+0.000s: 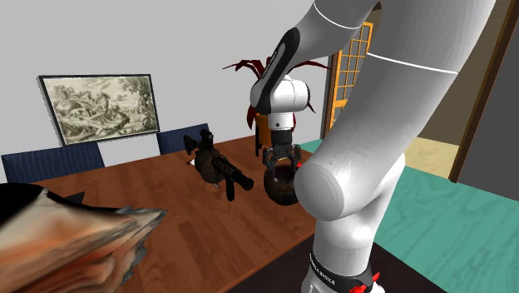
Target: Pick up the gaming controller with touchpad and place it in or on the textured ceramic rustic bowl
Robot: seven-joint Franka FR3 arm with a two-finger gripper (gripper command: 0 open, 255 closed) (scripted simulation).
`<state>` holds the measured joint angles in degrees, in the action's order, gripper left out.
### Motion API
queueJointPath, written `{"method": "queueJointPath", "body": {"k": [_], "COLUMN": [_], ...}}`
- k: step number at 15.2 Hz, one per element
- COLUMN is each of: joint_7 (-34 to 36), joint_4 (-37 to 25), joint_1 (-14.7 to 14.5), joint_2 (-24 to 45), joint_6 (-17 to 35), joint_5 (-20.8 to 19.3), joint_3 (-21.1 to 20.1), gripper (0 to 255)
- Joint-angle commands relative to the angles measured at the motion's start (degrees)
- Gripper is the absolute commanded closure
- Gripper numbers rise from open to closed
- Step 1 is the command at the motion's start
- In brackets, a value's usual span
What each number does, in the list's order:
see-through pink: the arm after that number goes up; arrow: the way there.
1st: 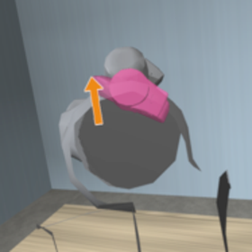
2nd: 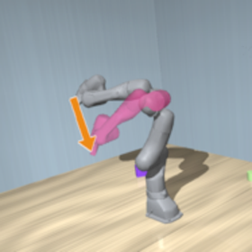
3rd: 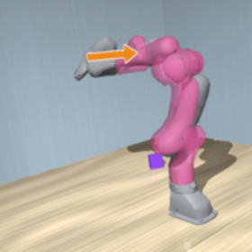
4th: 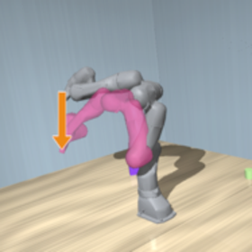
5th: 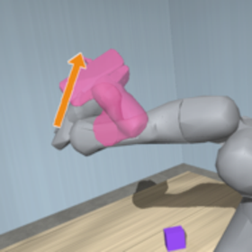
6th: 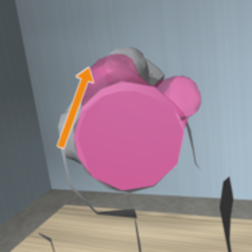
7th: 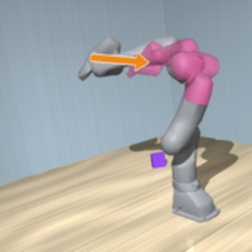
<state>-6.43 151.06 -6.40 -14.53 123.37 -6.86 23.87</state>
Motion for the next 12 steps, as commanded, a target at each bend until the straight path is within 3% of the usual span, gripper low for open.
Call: {"method": "queueJointPath", "body": {"k": [1, 5, 12], "joint_7": [0.0, 0.6, 0.6], "joint_4": [0.0, -5.2, -5.2], "joint_1": [0.0, 0.1, 0.1], "joint_2": [0.0, -3.3, -3.3], "joint_6": [0.0, -8.4, -8.4], "joint_5": [0.0, -0.3, -0.3], "joint_3": [0.0, -0.9, -0.9], "gripper": [0, 0, 0]}}
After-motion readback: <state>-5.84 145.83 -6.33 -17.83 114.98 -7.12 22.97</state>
